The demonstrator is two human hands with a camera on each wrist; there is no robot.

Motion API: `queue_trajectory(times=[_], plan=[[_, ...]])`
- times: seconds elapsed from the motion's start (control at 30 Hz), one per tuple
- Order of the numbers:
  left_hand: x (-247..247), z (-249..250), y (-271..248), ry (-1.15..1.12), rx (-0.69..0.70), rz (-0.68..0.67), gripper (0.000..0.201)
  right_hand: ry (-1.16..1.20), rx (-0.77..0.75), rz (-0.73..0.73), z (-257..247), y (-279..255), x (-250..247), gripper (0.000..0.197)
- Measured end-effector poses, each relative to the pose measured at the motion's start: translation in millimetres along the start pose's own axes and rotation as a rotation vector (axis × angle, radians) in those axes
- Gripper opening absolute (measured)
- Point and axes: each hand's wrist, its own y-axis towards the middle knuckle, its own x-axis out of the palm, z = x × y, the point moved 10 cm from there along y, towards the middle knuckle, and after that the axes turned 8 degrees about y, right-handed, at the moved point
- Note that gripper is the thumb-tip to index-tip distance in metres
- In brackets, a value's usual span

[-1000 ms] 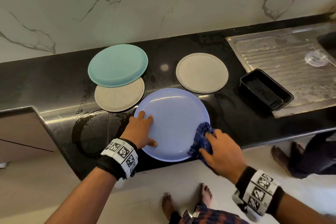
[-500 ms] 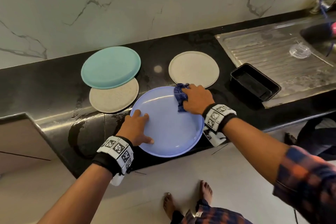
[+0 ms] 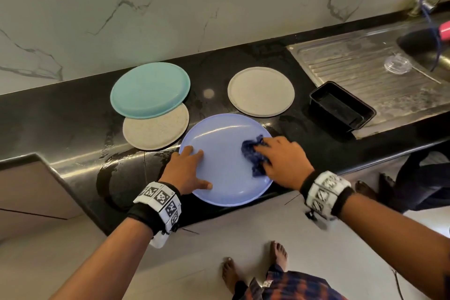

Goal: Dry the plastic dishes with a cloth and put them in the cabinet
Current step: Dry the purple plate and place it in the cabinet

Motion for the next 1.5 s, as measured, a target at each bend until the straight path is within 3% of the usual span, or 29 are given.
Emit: queue_trajectory(times=[0.1,0.27,0.43,0.53,0.6,0.73,0.87,1.0,1.1,1.23,1.33,1.5], plan=[[-1,1,0,-0.003,0.005,0.007,0.101,0.007,0.129,-0.041,3,53,-9,0.044],[2,-3,-1,-0.031,-0.009,0.014,0.105,0.002,0.075,-0.114,-59,103,9,0.045],[1,-1,-4,-0.031,-0.012,0.034,0.101,0.042,-0.046,-0.083,-88,41,24,0.04],[1,-1,-5,-0.03,-0.015,0.032,0.101,0.044,-0.05,-0.032,-65,2,22,0.045],[2,-1,-6,-0.045,-0.009,0.035,0.1,0.015,0.005,-0.024,-42,3,18,0.047],[2,-2,-9,-0.096,-0.009,0.045,0.099,0.002,0.154,-0.043,-15,53,5,0.046],[3,-2,-11,-0.12,-0.013,0.045,0.098,0.004,0.191,-0.099,-32,121,6,0.049],[6,-1,-15,-0.166,-0.021,0.047,0.093,-0.004,0.101,-0.201,-78,157,20,0.064],[5,-2,-18,-0.204,-0.049,0.075,0.088,-0.091,-0.079,-0.245,-119,154,31,0.07],[0,0,-30,-0.109,-0.086,0.186,0.061,-0.107,-0.289,-0.191,-150,133,41,0.058],[3,9,-42,-0.043,-0.118,0.213,0.047,-0.038,-0.217,-0.163,-133,135,33,0.051],[4,14,-49,-0.054,-0.133,0.205,0.045,-0.015,0.004,-0.206,-104,157,22,0.061]])
